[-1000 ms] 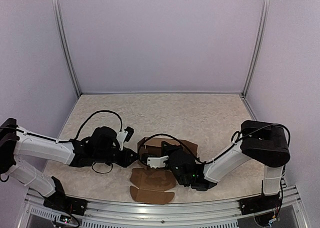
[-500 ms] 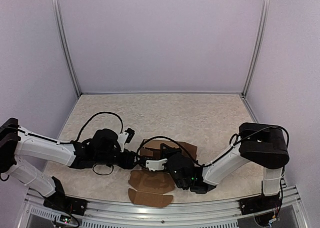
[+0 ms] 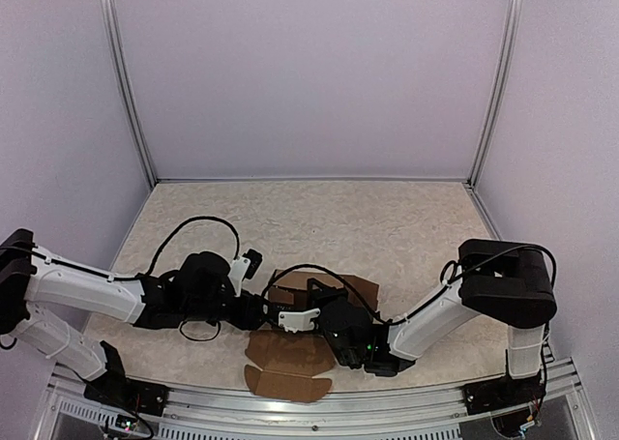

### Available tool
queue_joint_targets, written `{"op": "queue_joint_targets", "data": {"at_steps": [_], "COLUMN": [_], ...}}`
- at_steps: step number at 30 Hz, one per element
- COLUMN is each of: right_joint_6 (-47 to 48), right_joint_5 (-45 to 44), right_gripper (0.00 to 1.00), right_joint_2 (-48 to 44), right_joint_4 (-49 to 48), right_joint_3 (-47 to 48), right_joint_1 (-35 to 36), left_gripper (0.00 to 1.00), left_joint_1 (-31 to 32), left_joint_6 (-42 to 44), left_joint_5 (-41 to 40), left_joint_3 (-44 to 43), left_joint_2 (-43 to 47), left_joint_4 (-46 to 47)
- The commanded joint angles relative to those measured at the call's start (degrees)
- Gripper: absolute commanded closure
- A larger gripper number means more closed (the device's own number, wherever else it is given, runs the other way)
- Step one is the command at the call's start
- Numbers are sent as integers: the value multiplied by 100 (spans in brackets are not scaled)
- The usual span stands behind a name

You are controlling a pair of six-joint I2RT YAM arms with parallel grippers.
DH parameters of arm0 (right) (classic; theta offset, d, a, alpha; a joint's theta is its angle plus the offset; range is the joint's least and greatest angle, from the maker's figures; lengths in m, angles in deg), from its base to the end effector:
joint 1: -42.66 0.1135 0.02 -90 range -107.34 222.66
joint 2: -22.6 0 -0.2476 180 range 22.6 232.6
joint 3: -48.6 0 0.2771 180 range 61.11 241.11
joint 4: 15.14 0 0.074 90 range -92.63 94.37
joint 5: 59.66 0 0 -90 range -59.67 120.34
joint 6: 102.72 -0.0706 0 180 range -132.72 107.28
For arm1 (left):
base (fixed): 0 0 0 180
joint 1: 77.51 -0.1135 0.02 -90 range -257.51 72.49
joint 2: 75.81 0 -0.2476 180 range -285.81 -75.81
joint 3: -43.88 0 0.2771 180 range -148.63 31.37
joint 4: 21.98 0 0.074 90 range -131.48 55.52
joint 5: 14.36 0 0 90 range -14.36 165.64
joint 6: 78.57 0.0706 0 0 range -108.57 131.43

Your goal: Fold the paper box

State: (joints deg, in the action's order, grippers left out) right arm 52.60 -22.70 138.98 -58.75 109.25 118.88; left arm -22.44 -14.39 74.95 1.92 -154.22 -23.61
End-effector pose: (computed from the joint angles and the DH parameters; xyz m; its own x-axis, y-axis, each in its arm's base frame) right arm 0.1500 0.3750 0.0819 0.3406 -0.9047 -0.2558 -0.2116 0.1913 -0.9585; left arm 0.1765 -0.2512 0.1022 -0.6726 0.2024 -0.7118 0.5793 0.7426 -0.3362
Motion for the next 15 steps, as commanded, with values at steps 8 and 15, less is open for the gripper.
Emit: {"op": "queue_joint_targets", "data": {"at_steps": [8, 15], "right_joint_6": [32, -10], "right_joint_5": [-7, -36], "right_gripper": [100, 100], "right_joint_2": [151, 129], "right_joint_4": [45, 37], "right_joint_3": [94, 121], "right_joint_1": [110, 166], "left_gripper": [42, 43], "left_joint_1": [171, 190], "left_joint_6": [18, 7], "left_joint_5": [-324, -296], "left_joint_3": [118, 103], "left_joint_2": [405, 152], "left_joint_4": [-29, 192]}}
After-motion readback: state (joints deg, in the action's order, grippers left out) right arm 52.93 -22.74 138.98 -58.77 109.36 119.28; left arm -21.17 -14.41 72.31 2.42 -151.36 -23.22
